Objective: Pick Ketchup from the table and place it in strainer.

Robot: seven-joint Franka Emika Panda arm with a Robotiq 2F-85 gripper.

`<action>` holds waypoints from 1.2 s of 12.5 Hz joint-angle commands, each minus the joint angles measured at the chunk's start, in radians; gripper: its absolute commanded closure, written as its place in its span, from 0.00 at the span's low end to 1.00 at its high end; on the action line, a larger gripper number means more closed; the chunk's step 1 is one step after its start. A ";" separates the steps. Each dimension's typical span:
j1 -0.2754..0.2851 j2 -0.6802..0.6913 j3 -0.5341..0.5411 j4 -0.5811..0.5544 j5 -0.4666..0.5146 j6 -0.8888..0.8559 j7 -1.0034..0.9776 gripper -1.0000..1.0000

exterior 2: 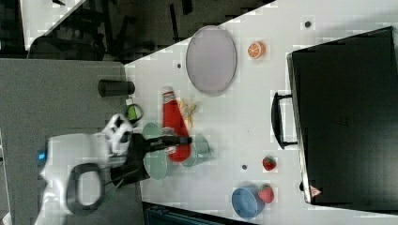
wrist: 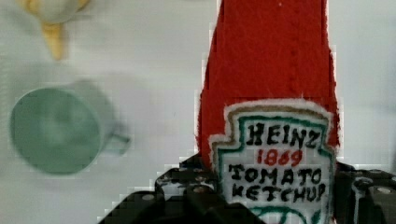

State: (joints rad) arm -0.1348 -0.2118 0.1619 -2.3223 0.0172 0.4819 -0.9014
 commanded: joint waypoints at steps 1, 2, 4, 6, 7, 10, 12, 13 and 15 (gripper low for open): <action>0.028 -0.002 0.096 0.079 -0.002 -0.132 0.134 0.37; 0.032 -0.001 0.124 0.103 0.000 -0.147 0.148 0.37; 0.038 0.002 0.187 0.131 0.004 -0.144 0.184 0.37; 0.041 0.008 0.252 0.139 0.021 -0.138 0.312 0.37; 0.044 0.017 0.285 0.141 0.021 -0.125 0.386 0.37; 0.054 0.068 0.402 0.141 0.021 -0.011 0.514 0.37; 0.056 0.130 0.474 0.141 0.021 0.083 0.627 0.37; 0.057 0.167 0.506 0.141 0.021 0.120 0.697 0.37; 0.060 0.249 0.563 0.140 0.020 0.203 0.828 0.37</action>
State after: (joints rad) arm -0.0678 0.0118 0.7217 -2.1875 0.0402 0.6743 -0.2297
